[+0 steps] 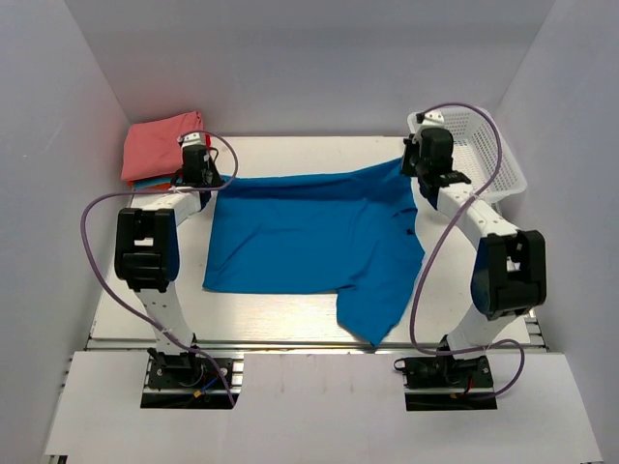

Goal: Fold and stack the t-shirts
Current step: Fold the flattened tshirt in 1/3 of the way

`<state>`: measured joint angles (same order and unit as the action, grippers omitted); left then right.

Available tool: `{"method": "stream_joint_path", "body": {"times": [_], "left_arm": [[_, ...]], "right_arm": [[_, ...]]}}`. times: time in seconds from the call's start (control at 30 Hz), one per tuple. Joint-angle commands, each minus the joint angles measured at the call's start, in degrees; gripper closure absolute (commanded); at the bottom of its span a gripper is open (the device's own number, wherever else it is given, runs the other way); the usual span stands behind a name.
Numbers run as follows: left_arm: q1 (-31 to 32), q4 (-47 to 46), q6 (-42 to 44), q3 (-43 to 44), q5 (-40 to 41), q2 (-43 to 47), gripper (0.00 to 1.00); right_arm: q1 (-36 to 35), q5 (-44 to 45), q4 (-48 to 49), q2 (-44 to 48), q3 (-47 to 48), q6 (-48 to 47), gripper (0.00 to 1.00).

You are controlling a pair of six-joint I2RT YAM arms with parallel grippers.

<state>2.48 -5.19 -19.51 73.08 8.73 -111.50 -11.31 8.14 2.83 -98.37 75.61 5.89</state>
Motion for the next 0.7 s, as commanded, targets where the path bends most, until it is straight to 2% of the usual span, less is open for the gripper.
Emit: {"method": "stream_joint_path", "body": {"times": [0.0, 0.27, 0.67], "left_arm": [[0.07, 0.0, -0.88, -2.14, 0.41, 5.23, 1.0], [0.07, 1.76, -0.88, -7.76, 1.11, 10.51, 1.0], [0.07, 3.96, -1.59, -15.95, -0.11, 16.84, 1.0]], "right_arm": [[-0.2, -1.38, 0.86, 4.49, -5.12, 8.41, 1.0], [-0.38, -2.6, 4.2, 14.69, -20.22, 14.85, 1.0], [-0.2, -2.34, -0.45, 23.66, -29.29, 24.16, 1.0]]}}
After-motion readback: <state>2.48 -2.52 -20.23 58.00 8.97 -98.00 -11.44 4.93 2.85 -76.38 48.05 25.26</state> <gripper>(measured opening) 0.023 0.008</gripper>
